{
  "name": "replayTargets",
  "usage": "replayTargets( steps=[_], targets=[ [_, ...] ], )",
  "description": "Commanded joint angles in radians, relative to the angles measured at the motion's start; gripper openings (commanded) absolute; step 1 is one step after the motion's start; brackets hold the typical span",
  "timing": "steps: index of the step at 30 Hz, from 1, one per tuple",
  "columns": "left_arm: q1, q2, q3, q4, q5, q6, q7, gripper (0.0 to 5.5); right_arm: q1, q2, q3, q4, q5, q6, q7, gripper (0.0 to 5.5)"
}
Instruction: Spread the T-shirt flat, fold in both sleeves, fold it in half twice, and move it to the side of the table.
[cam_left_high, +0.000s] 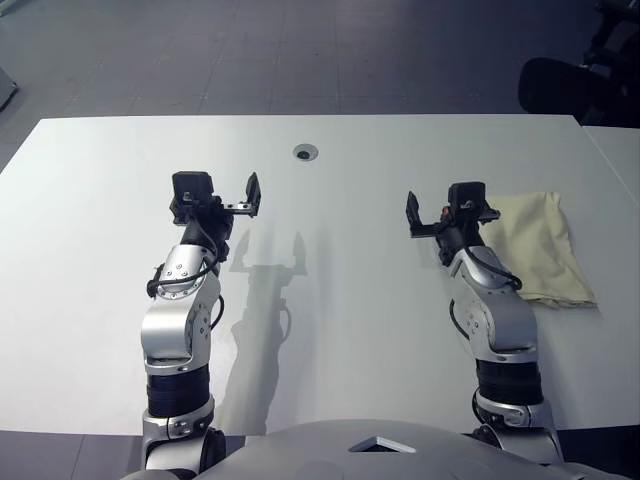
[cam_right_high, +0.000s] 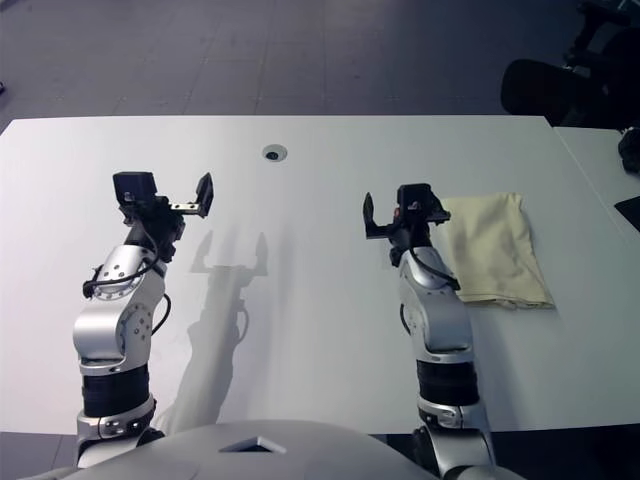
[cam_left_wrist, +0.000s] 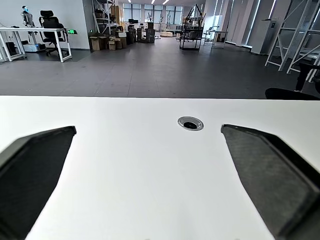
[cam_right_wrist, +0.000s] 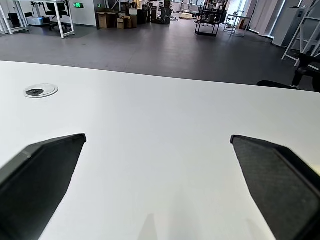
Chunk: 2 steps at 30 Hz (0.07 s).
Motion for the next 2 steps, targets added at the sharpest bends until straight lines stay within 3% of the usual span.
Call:
replayTargets(
  steps=[1, 2],
  targets=[
    [-0.001, -0.007, -0.001, -0.005, 0.002, 0.006, 0.01, 5.4, -0.018, 0.013, -0.011, 0.011, -0.005, 0.01, 0.004, 5.38],
    [0.001, -0.009, -0.003, -0.005, 0.001, 0.007, 0.011, 5.4, -0.016, 0.015, -0.012, 0.012, -0.007, 0.009, 0.004, 5.38]
  ],
)
